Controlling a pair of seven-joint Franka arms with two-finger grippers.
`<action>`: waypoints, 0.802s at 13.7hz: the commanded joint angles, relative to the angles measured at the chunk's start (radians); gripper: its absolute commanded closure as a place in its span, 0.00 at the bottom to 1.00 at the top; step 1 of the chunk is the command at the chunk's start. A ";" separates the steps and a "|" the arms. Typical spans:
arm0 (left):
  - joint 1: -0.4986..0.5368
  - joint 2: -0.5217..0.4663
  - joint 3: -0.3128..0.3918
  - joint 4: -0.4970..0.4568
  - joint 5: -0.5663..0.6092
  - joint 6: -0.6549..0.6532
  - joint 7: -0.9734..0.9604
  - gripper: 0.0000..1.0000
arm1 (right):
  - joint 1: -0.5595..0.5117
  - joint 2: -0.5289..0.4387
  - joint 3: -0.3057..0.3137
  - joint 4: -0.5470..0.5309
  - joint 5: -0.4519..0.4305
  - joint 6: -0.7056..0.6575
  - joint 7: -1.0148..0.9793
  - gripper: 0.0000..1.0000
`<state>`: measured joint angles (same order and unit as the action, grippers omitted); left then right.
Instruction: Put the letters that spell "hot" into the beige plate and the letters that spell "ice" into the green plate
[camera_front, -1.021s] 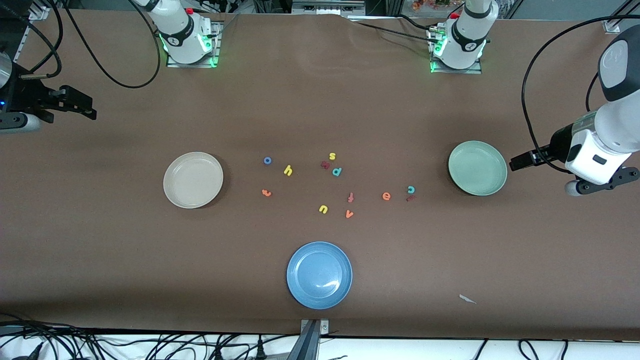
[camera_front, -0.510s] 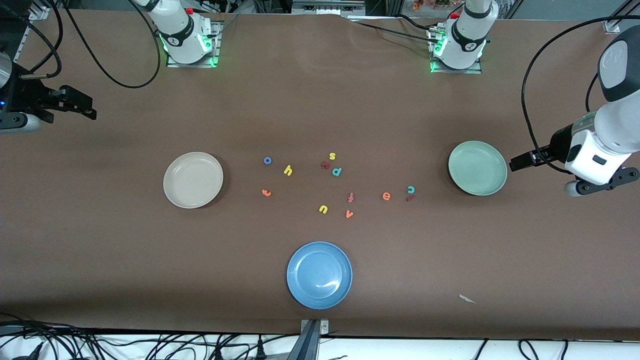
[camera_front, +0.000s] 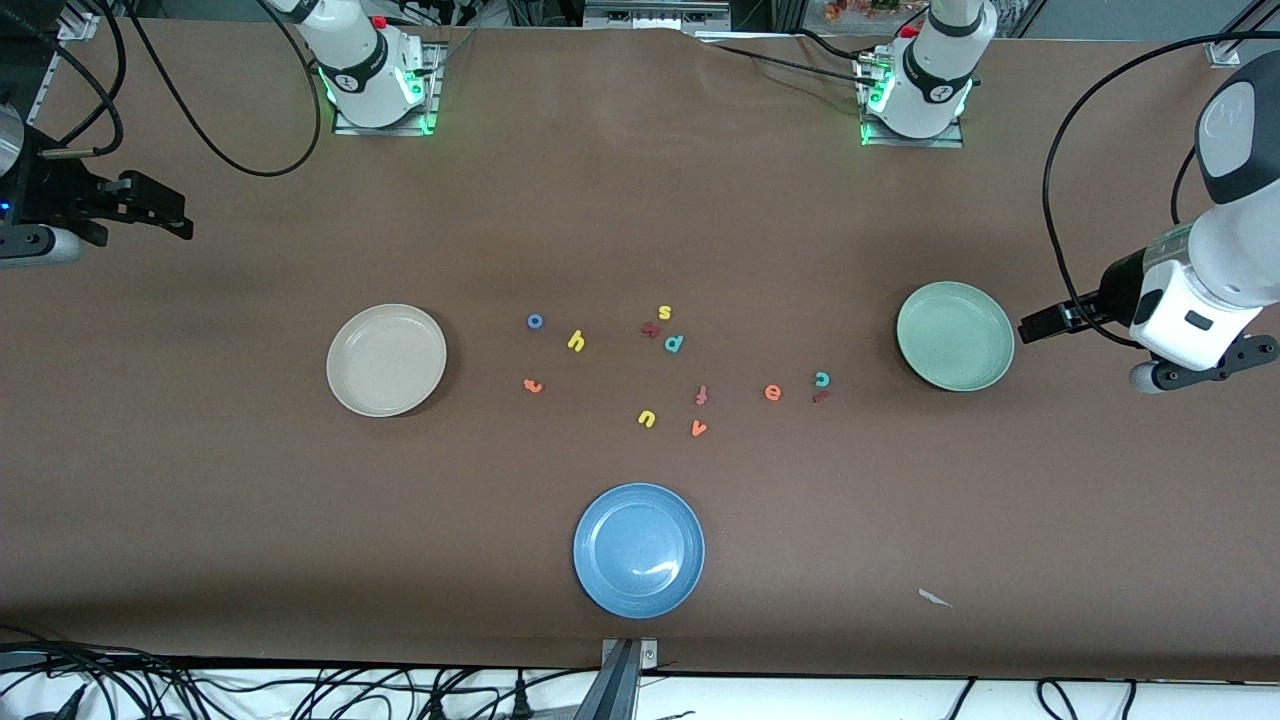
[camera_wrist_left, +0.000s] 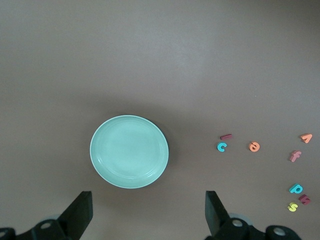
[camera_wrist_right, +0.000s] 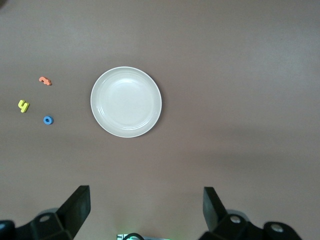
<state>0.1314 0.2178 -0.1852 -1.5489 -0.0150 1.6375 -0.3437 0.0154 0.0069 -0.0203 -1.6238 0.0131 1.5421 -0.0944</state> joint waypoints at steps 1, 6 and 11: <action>-0.013 0.006 0.000 -0.007 0.026 0.021 0.015 0.01 | 0.000 0.005 0.003 0.013 -0.005 -0.004 -0.014 0.00; -0.101 0.116 0.000 -0.008 0.026 0.111 -0.040 0.01 | 0.003 0.007 0.007 0.012 -0.007 -0.002 -0.014 0.00; -0.185 0.277 -0.005 -0.019 0.021 0.211 -0.066 0.00 | 0.003 0.010 0.005 0.013 -0.005 -0.004 -0.021 0.00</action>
<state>-0.0239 0.4424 -0.1897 -1.5737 -0.0150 1.8052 -0.3922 0.0174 0.0141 -0.0156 -1.6243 0.0130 1.5423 -0.0953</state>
